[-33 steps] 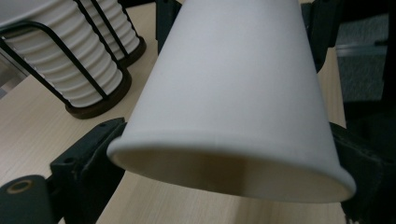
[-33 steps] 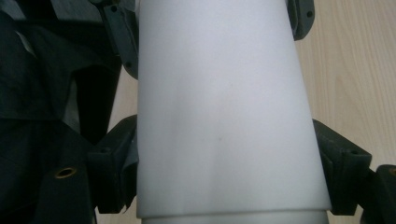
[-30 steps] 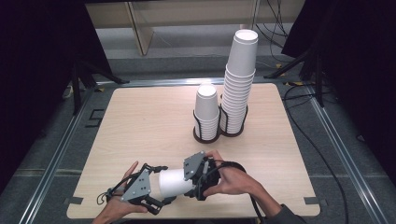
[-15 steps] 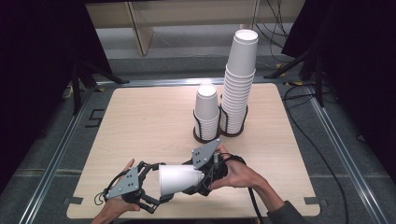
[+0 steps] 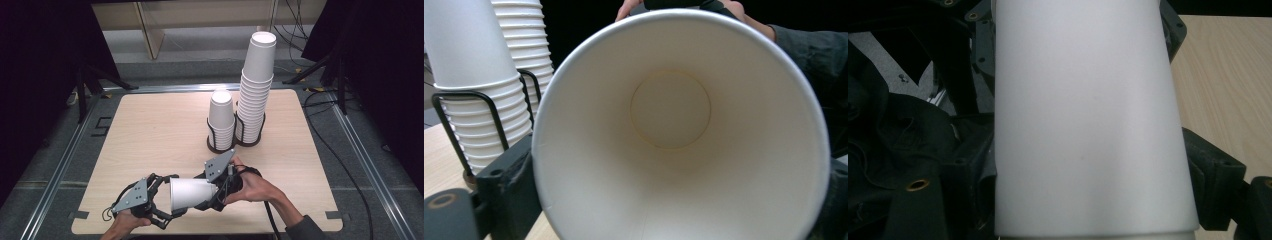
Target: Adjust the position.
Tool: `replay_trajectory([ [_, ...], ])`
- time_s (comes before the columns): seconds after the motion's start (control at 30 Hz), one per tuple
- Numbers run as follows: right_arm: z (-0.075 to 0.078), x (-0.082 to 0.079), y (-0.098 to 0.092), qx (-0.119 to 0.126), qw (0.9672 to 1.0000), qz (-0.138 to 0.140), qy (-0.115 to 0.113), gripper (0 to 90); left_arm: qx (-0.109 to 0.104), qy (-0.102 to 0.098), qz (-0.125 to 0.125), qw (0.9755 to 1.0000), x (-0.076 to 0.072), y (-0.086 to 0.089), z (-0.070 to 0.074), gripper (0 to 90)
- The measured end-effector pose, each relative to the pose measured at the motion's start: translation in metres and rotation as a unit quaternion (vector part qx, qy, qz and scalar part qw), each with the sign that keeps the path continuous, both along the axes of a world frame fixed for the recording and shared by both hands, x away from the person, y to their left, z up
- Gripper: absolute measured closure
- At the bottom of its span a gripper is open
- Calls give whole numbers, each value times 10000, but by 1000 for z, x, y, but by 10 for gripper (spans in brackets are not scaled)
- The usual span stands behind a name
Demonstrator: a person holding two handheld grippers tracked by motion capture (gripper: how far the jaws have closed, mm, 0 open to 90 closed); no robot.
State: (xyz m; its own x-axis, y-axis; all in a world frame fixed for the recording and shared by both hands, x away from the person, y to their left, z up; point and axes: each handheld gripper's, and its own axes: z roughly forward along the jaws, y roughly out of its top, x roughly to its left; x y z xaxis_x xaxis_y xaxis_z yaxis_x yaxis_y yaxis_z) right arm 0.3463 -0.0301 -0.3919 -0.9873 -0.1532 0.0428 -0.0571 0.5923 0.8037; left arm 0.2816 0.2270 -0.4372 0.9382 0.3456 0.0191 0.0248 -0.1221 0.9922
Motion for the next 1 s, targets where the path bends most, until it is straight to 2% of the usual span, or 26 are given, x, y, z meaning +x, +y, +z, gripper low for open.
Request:
replay_trajectory([
  [0.07,0,0,0,22,10000,-21,27,228,1,-8,-21,10000,1,0,0,86],
  [0.1,-1,0,0,-8,9999,-40,144,227,-42,57,2,10000,0,-1,0,89],
  [0.13,-2,1,0,-24,9998,-46,197,225,77,-2,4,10000,0,0,1,93],
  [0.23,-3,1,-1,-132,9997,-130,170,207,182,-17,32,9998,0,-1,2,99],
  [0.3,-2,0,-1,-256,9994,-238,41,178,318,-23,105,9994,0,-2,2,101],
  [0.33,0,0,-2,-365,9988,-301,-157,167,365,0,133,9992,-1,-3,2,102],
  [0.37,2,0,-2,-399,9984,-302,-246,168,441,6,162,9989,-1,-3,2,103],
  [0.4,3,-2,-3,-495,9977,-408,-216,162,484,26,192,9986,-1,-5,2,105],
  [0.47,7,-4,-4,-697,9948,-489,-554,166,672,91,257,9974,-1,-5,3,105],
  [0.5,9,-6,-4,-749,9941,-522,-589,166,649,108,250,9975,-1,-7,2,106],
  [0.53,10,-8,-3,-846,9923,-556,-714,166,778,155,289,9964,-1,-6,3,106],
  [0.57,11,-9,-2,-905,9907,-548,-856,165,792,226,312,9961,-2,-8,2,106],
  [0.6,11,-11,-2,-976,9891,-594,-925,166,942,252,342,9946,-2,-8,3,106],
  [0.63,12,-14,-1,-1078,9875,-629,-958,166,944,305,366,9944,-2,-10,2,106],
  [0.7,11,-18,2,-1261,9838,-624,-1115,166,1164,348,424,9917,-2,-10,3,107],
  [0.8,6,-21,7,-1429,9805,-546,-1233,167,1308,437,484,9893,-3,-13,2,107],
  [0.83,3,-21,10,-1490,9776,-492,-1404,168,1423,410,496,9877,-2,-13,2,107],
  [0.9,-1,-23,14,-1538,9774,-452,-1376,169,1473,420,521,9868,-3,-15,2,107],
  [0.93,-3,-23,15,-1583,9763,-404,-1418,170,1526,446,545,9858,-4,-15,3,107],
  [0.97,-4,-23,17,-1595,9761,-383,-1425,170,1576,432,483,9854,-4,-16,3,107],
  [1.0,-6,-23,18,-1604,9752,-405,-1469,170,1519,440,518,9861,-5,-17,3,107],
])
